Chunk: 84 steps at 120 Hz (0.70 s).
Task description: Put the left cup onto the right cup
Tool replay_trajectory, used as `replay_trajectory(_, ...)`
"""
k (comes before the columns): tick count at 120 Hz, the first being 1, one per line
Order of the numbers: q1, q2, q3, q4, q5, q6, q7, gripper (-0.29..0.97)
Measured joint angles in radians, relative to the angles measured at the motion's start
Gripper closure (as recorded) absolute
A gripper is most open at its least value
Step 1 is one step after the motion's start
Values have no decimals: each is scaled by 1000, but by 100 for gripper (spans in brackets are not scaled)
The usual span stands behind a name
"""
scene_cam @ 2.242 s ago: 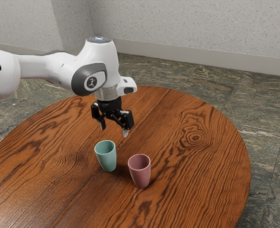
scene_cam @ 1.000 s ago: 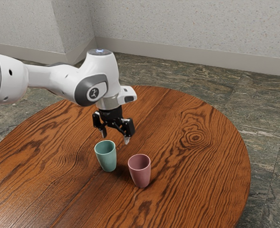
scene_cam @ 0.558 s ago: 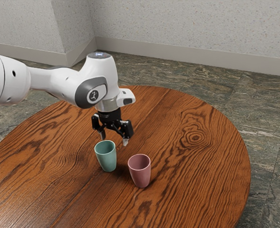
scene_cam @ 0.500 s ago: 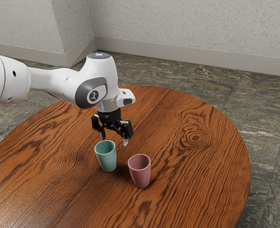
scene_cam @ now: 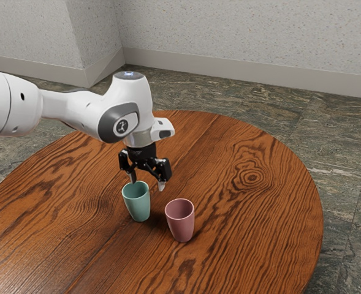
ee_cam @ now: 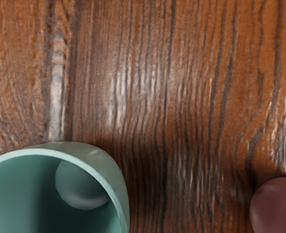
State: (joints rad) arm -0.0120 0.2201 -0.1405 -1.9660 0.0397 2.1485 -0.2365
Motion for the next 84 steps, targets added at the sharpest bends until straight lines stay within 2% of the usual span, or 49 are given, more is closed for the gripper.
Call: replay_trajectory(84,-3,-30,-1,-58,-2,19,-18,1)
